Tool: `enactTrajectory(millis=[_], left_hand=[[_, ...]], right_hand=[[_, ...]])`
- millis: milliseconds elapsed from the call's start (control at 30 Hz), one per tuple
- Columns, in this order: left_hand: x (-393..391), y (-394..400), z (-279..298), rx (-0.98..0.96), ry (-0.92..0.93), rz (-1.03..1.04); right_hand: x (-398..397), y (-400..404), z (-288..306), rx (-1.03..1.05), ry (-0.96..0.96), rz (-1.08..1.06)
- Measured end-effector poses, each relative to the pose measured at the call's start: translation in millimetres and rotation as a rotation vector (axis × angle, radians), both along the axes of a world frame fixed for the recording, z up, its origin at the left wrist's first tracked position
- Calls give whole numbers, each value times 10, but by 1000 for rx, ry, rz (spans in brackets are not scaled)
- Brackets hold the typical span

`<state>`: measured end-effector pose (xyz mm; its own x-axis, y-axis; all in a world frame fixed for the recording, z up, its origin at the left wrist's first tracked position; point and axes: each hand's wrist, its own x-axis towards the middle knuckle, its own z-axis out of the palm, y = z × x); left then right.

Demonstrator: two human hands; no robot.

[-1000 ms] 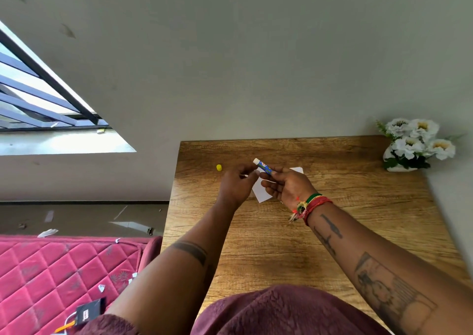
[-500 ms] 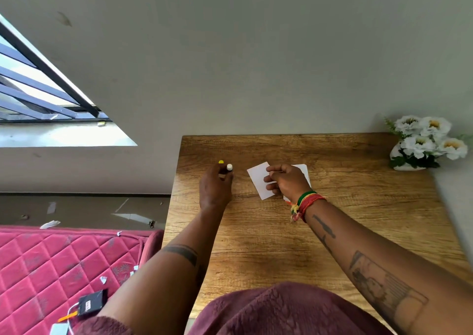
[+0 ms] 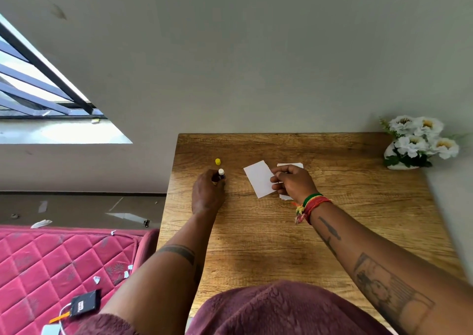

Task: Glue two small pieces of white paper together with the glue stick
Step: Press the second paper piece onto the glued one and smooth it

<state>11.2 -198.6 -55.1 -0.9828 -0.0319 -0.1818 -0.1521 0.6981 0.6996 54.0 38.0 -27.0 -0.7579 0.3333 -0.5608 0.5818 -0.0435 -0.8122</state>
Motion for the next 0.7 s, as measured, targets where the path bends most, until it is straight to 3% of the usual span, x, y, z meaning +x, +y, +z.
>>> enactTrajectory(millis=[200, 400, 600, 700], left_hand=[[81, 23, -43, 59, -120, 143], [268, 284, -17, 38, -63, 151], [402, 781, 134, 78, -104, 12], [377, 1006, 153, 109, -117, -96]], right_hand=[[54, 107, -32, 26, 5, -55], [132, 223, -65, 52, -6, -125], [183, 292, -112, 124, -19, -189], [207, 348, -100, 301, -36, -196]])
